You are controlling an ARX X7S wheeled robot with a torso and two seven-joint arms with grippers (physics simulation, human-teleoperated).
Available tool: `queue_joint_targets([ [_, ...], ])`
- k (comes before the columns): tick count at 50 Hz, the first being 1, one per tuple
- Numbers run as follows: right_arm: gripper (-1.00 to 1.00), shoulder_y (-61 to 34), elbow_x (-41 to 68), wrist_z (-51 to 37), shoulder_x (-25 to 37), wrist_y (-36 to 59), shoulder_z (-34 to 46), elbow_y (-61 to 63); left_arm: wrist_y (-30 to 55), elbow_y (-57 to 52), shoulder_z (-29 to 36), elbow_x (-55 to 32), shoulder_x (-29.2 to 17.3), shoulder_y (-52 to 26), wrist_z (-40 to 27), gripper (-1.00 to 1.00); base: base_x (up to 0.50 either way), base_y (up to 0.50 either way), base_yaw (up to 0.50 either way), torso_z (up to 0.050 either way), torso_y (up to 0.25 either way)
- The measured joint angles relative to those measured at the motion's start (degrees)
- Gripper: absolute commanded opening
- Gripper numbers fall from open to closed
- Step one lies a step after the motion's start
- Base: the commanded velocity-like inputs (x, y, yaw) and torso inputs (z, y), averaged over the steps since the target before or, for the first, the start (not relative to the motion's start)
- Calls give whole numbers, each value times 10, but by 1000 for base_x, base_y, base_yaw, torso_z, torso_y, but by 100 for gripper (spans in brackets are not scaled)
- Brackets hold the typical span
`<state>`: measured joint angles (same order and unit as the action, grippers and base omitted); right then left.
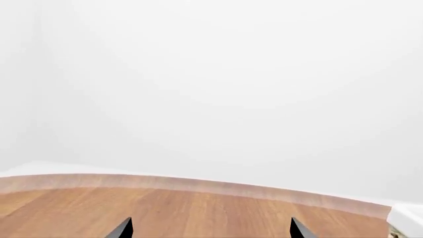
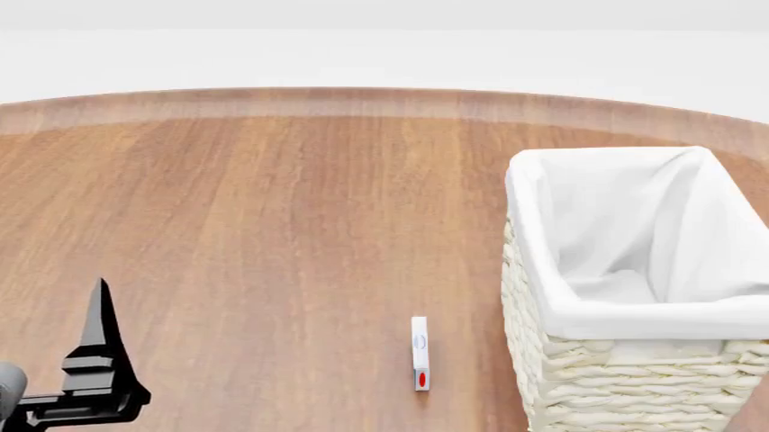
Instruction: Pick up the tomato sauce, and put it in the basket.
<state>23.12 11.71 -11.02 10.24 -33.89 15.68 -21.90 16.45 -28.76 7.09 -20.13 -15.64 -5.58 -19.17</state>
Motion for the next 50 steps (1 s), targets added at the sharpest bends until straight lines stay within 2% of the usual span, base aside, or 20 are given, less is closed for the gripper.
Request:
queue_joint_targets([
  [28, -100, -5, 55, 30, 8, 3, 15, 10, -8, 8, 1, -5, -6, 2, -5, 100, 1, 0, 0, 0, 0],
  [50, -100, -39, 28, 9, 0, 89, 55, 81, -17, 13, 0, -11, -9, 6, -7, 100, 0, 0, 0, 0, 0],
])
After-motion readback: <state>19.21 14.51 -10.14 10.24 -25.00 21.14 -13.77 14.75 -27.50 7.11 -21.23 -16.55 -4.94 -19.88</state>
